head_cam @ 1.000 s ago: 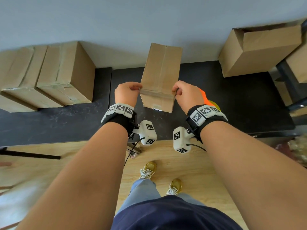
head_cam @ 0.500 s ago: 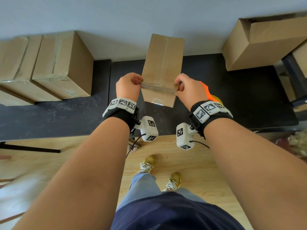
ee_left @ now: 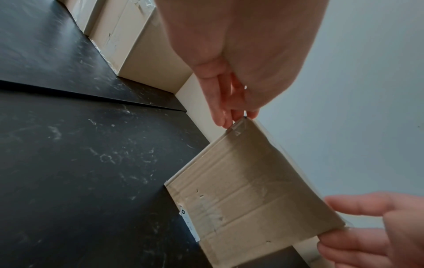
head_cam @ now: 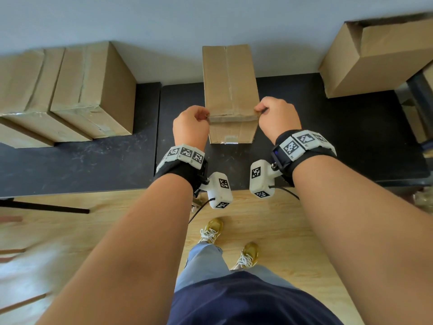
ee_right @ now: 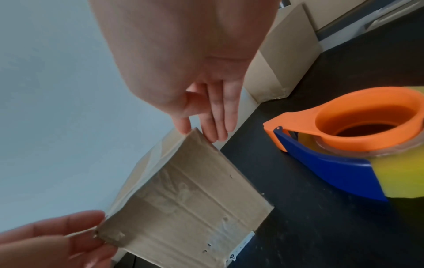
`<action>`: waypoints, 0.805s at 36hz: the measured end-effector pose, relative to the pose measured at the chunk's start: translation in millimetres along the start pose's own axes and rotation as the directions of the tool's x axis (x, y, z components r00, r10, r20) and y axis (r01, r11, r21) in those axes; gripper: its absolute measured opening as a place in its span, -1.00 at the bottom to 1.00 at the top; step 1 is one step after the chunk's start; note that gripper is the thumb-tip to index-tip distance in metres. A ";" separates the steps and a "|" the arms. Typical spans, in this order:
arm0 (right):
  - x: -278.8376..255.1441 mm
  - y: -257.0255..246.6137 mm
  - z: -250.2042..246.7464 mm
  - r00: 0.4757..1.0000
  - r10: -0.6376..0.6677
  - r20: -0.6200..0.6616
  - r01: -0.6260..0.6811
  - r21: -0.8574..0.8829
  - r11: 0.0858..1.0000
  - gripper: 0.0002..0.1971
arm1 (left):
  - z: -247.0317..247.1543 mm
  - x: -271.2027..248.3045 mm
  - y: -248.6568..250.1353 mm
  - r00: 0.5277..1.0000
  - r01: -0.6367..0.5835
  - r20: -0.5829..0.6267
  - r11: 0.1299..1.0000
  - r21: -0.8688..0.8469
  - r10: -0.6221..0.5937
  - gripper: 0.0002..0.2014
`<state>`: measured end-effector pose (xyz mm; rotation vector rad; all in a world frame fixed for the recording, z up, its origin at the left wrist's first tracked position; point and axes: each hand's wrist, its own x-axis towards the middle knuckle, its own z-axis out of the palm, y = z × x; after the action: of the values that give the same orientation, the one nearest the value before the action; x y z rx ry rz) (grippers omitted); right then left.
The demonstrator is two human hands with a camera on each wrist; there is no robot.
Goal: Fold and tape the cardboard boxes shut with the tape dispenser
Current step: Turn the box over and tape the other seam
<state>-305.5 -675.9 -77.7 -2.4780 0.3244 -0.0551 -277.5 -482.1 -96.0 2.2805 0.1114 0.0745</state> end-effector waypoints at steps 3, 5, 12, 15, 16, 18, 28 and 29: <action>-0.4 -2.1 -2.3 1.000 0.020 0.007 -0.020 0.013 1.000 -0.80 | -1.8 -0.5 4.2 1.000 -0.003 0.004 1.000 -0.009 0.003 -0.82; 0.1 -3.7 -2.2 1.000 -0.001 0.013 0.001 -0.012 1.000 -0.80 | -1.9 0.5 4.9 0.999 -0.032 0.016 0.999 0.007 0.032 -0.84; -4.4 -12.1 0.4 0.997 -0.068 0.033 0.073 -0.202 0.977 -0.65 | 2.3 10.6 -1.9 0.985 -0.173 0.062 0.960 0.222 0.163 -0.69; 0.3 -11.9 6.4 0.993 -0.115 0.025 0.118 -0.274 0.955 -0.66 | 2.8 11.9 -1.1 0.966 -0.260 0.102 0.901 0.347 0.239 -0.67; 1.6 -11.3 8.8 0.991 -0.134 0.029 0.137 -0.302 0.944 -0.66 | 3.2 11.5 -0.2 0.959 -0.284 0.119 0.879 0.383 0.258 -0.67; 2.6 -9.1 13.5 0.983 -0.181 0.028 0.179 -0.363 0.915 -0.65 | 4.5 11.0 2.5 0.944 -0.331 0.155 0.826 0.456 0.292 -0.66; -0.9 -5.6 21.3 0.949 -0.313 -0.032 0.261 -0.479 0.838 -0.70 | 17.8 6.0 8.3 0.901 -0.411 0.159 0.677 0.611 0.403 -0.74; -2.0 -5.0 22.2 0.954 -0.298 -0.037 0.249 -0.461 0.852 -0.70 | 18.6 5.5 10.2 0.910 -0.396 0.165 0.677 0.620 0.381 -0.71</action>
<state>-303.7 -658.5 -92.4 -2.9799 0.0186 -0.2602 -269.8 -502.1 -100.3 2.9666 -0.4419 0.2718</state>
